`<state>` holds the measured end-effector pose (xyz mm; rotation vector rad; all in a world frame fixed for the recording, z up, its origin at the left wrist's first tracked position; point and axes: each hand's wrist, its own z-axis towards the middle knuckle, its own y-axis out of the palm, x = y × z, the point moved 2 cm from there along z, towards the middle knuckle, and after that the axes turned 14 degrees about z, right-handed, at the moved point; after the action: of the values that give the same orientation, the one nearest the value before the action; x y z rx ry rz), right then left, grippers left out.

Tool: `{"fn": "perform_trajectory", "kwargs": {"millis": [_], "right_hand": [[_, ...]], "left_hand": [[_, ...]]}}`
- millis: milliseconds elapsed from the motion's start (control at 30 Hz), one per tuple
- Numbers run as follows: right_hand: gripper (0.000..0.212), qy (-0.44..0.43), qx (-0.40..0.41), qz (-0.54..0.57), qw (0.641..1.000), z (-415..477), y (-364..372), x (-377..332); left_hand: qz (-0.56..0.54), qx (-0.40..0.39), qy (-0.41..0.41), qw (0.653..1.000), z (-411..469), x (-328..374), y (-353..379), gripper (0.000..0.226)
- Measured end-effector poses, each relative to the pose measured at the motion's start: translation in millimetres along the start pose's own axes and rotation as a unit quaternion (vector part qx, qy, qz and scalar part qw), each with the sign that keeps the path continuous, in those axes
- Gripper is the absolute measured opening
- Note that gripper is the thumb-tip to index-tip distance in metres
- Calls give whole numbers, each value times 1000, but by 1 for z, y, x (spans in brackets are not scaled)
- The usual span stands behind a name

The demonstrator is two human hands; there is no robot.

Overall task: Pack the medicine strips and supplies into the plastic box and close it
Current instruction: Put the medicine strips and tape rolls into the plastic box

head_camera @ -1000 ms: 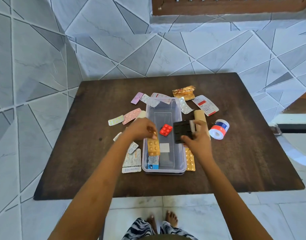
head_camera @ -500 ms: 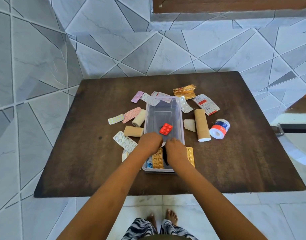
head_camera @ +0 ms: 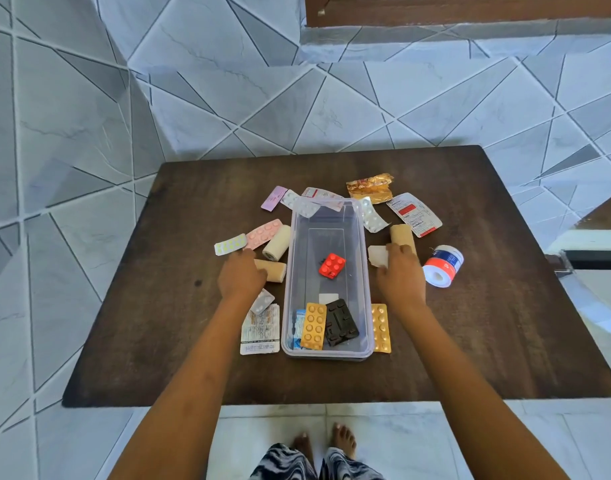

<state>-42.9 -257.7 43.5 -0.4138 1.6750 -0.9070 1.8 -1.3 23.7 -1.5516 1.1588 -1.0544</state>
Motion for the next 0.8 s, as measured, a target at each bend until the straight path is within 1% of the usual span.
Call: {"fn": "perform_trajectory", "kwargs": {"millis": [67, 133, 200, 267, 467, 533, 600, 633, 667, 733, 800], "right_hand": [[50, 51, -29, -48, 997, 17, 7, 14], [59, 77, -42, -74, 993, 28, 15, 22], [64, 89, -41, -105, 990, 37, 19, 25], [63, 92, -34, -137, 986, 46, 21, 27], [58, 120, -24, -175, 977, 63, 18, 33], [57, 126, -19, -186, 974, 66, 15, 34], [57, 133, -5, -184, 974, 65, 10, 31], [57, 130, 5, -174, 976, 63, 6, 28], [56, 123, 17, -156, 980, 61, 1, 23], [56, 106, 49, -102, 988, 54, -12, 9], [60, 90, 69, -40, 993, 44, -23, -5]], "left_hand": [[17, -58, -47, 997, 8, -10, 14, 55], [26, -108, -95, 989, 9, -16, 24, 72], [35, -133, -115, 984, 9, -17, 29, 84], [44, -136, -113, 983, 12, -18, 33, 89], [-3, -148, -126, 981, 17, -22, 26, 84], [-20, -124, -123, 984, 15, -22, 23, 73], [-13, -82, -100, 992, 15, -21, 13, 48], [-6, -66, -92, 994, 16, -21, 6, 38], [-8, -58, -86, 995, 16, -19, -4, 35], [-24, -56, -68, 996, 16, -14, -27, 39], [-39, -47, -36, 997, 16, -4, -50, 37]]}}
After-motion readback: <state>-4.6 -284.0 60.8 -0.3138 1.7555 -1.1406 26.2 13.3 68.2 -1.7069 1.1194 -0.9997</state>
